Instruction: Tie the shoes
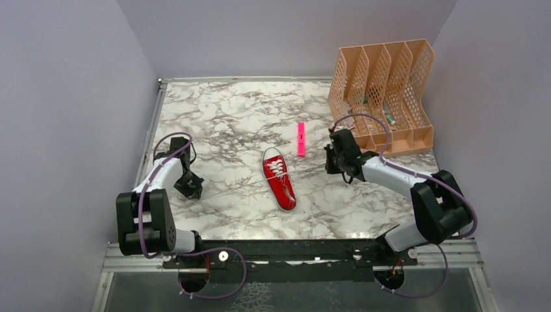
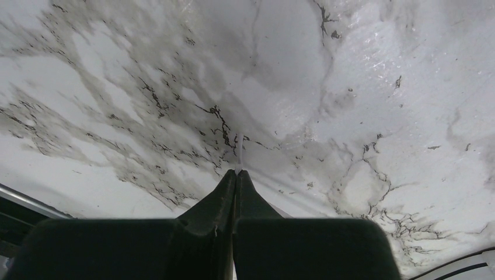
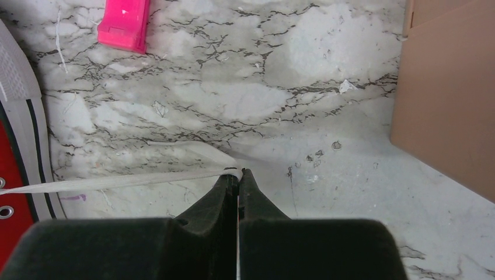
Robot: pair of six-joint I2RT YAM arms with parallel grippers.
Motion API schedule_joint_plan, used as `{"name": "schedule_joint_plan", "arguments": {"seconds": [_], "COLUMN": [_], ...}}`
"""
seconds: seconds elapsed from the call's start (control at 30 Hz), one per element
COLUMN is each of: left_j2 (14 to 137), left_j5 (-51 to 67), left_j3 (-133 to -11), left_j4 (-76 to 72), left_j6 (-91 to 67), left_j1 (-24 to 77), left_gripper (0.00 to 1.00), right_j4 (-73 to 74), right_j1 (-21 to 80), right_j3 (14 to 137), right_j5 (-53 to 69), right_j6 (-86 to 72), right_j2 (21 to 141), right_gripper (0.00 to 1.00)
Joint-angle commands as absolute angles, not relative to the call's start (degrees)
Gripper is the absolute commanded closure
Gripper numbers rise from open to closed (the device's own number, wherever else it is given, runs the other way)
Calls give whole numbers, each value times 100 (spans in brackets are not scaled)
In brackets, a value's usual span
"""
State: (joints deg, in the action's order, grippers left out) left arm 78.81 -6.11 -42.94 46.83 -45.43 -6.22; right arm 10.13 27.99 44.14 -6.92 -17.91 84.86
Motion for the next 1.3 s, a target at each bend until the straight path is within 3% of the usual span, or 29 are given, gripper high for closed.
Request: {"name": "schedule_joint_plan", "arguments": {"seconds": [0.0, 0.07, 0.13, 0.2, 0.23, 0.27, 0.37, 0.43, 0.53, 0.67, 0.77, 1.03, 1.1, 1.27], "left_j2": [7753, 7586, 7251, 6832, 6662, 6564, 6373, 6318, 6719, 7389, 7780, 8206, 8291, 8539], "left_j5": [-1058, -850, -563, -583, -668, -821, -878, -30, 902, 1114, 2159, 2908, 2775, 3028], "left_j3": [-4216, -4311, -4440, -4632, -4764, -4921, -5328, -5259, -5342, -5504, -5356, -4377, -4338, -4076], "left_j4": [4725, 4740, 4765, 4858, 4925, 5054, 5128, 4254, 3442, 3113, 2512, 837, 944, 495], "left_j6": [-4647, -4561, -4467, -4437, -4351, -4287, -3952, -3247, -2464, -1667, -2205, -3886, -4041, -4429], "left_j1": [-712, -712, -692, -637, -610, -562, -373, -60, 1012, 2143, 2227, 2402, 2408, 2442], "left_gripper": [100, 97, 50, 18, 6, 2, 2, 6, 18, 25, 31, 43, 51, 51], "right_j4": [874, 949, 1055, 1138, 1198, 1236, 1310, 1339, 1362, 1380, 1447, 1455, 1459, 1484], "right_j1": [2707, 2713, 2715, 2716, 2721, 2722, 2726, 2729, 2725, 2719, 2727, 2725, 2727, 2722], "right_j3": [4558, 4704, 4827, 4903, 4924, 4930, 4885, 4853, 4838, 4832, 4833, 4763, 4761, 4789], "right_j5": [-408, -70, 350, 677, 768, 802, 802, 802, 857, 907, 954, 936, 916, 879], "right_j6": [-1421, -1137, -1078, -1081, -1115, -1146, -1118, -1028, -884, -809, -837, -987, -997, -1002], "right_j2": [8563, 8576, 8535, 8491, 8453, 8416, 8239, 8125, 7997, 7854, 7789, 7672, 7650, 7646], "right_gripper": [99, 99, 99, 99, 99, 99, 99, 99, 99, 99, 99, 99, 99, 99]}}
